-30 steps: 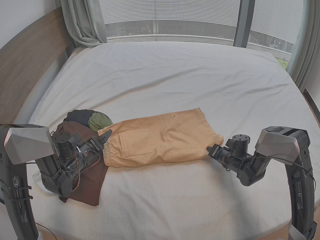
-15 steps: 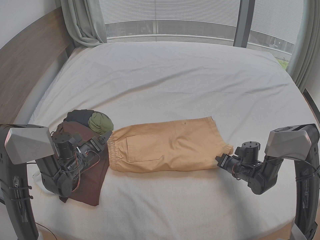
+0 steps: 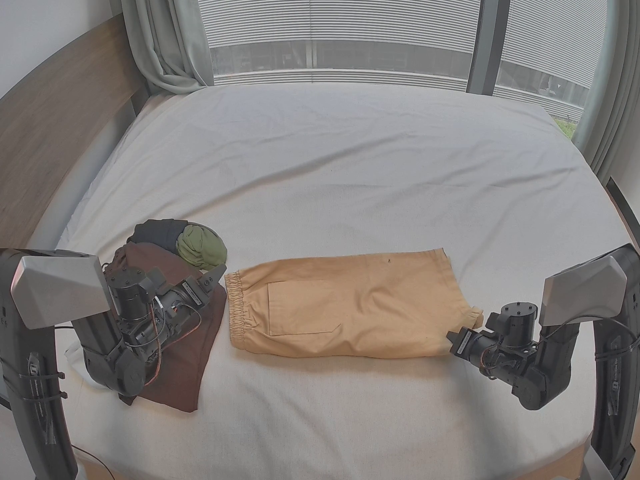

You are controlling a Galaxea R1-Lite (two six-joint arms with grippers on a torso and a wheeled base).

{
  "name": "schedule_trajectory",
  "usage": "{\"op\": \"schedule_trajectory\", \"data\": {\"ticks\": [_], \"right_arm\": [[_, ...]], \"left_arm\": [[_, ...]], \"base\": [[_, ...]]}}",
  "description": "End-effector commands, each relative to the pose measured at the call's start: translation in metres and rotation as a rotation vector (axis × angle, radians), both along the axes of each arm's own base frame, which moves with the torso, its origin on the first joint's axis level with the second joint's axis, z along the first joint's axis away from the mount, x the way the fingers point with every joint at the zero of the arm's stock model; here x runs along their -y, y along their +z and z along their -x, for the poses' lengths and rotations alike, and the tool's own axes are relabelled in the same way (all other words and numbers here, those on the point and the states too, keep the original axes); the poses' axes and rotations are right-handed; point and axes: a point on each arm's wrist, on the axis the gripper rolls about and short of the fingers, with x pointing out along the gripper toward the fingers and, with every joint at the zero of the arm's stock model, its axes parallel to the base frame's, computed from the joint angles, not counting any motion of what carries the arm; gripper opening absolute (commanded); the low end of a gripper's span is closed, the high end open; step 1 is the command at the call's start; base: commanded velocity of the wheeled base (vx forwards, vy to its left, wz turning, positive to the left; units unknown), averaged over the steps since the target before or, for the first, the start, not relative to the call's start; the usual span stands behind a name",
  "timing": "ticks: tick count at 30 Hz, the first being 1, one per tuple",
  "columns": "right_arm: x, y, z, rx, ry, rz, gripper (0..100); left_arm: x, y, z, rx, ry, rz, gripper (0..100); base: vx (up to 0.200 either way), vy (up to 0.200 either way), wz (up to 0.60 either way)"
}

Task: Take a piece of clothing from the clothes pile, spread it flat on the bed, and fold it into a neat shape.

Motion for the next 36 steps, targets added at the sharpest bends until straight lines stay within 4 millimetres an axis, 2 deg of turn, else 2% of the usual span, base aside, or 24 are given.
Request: {"op": "schedule_trajectory", "data": {"ticks": [1, 8, 19, 20, 28, 36], "right_arm": [[0.007, -0.004, 0.012, -0.035, -0.013, 0.01, 0], [0.013, -0.006, 0.023, -0.058, -0.019, 0.023, 0], [0.013, -0.01, 0.023, -0.067, -0.016, 0.024, 0], [0.014, -0.009, 0.023, -0.064, -0.016, 0.025, 100], [0.014, -0.006, 0.024, -0.062, -0.015, 0.021, 100], [0.016, 0.029, 0.048, -0.032, 0.036, 0.002, 100]], "left_arm": [[0.002, -0.003, 0.001, -0.011, -0.006, -0.002, 100], [0.004, -0.008, 0.004, -0.03, -0.015, -0.004, 100], [0.011, -0.009, 0.011, -0.051, -0.05, -0.002, 100], [0.011, -0.01, 0.012, -0.055, -0.059, -0.003, 100], [0.011, -0.009, 0.012, -0.054, -0.076, -0.001, 100], [0.01, -0.002, 0.018, -0.037, -0.151, -0.016, 100]], "base": [[0.0, 0.0, 0.0], [0.0, 0.0, 0.0], [0.0, 0.0, 0.0], [0.0, 0.0, 0.0], [0.0, 0.0, 0.0], [0.0, 0.0, 0.0]]}}
